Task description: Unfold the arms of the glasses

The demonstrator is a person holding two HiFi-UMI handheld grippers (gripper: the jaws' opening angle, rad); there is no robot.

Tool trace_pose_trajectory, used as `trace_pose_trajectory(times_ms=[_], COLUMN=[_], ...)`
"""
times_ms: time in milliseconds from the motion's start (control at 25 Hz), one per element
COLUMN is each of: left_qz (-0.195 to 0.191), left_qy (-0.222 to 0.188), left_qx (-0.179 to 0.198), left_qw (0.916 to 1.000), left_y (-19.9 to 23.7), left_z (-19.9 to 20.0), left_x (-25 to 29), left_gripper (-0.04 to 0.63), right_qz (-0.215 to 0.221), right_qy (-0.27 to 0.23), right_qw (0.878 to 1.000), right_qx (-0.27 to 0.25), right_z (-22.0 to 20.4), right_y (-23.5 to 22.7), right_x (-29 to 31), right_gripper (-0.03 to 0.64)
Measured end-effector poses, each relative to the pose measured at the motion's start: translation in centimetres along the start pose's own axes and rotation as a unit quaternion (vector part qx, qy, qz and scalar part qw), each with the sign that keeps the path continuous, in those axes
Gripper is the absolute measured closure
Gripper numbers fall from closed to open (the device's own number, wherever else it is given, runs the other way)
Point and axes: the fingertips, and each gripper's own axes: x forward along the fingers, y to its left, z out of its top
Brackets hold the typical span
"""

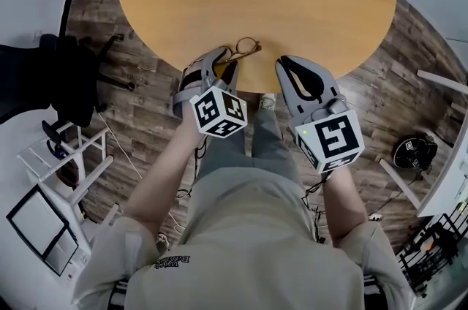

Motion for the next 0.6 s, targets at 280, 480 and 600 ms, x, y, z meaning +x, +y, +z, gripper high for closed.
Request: trace_pose_trajectory(times_ms=[280,480,600], left_qz=[0.025,0.031,0.043], left_qy=[0.021,0.032,0.027], left_qx=[0.021,0.040,0.043], left_qw=[0.9992,0.9982,0.9978], left_y=[-1.5,-1.6,-1.0], left_z=[-1.1,-1.9,-1.6], left_x=[2.8,4.7,5.1], left_gripper=[0.434,0.453,0.484], right_qz=[0.003,-0.004,-0.006], right_qy=[0.009,0.018,0.018], right_qw=[1.000,0.999,0.999], right_qx=[0.022,0.030,0.033], right_z=[-2.8,-4.2,-4.6], right_y=[-0.4,-0.3,-0.3], right_x=[0.3,0.4,0.5], right_gripper=[0.575,0.575,0.575])
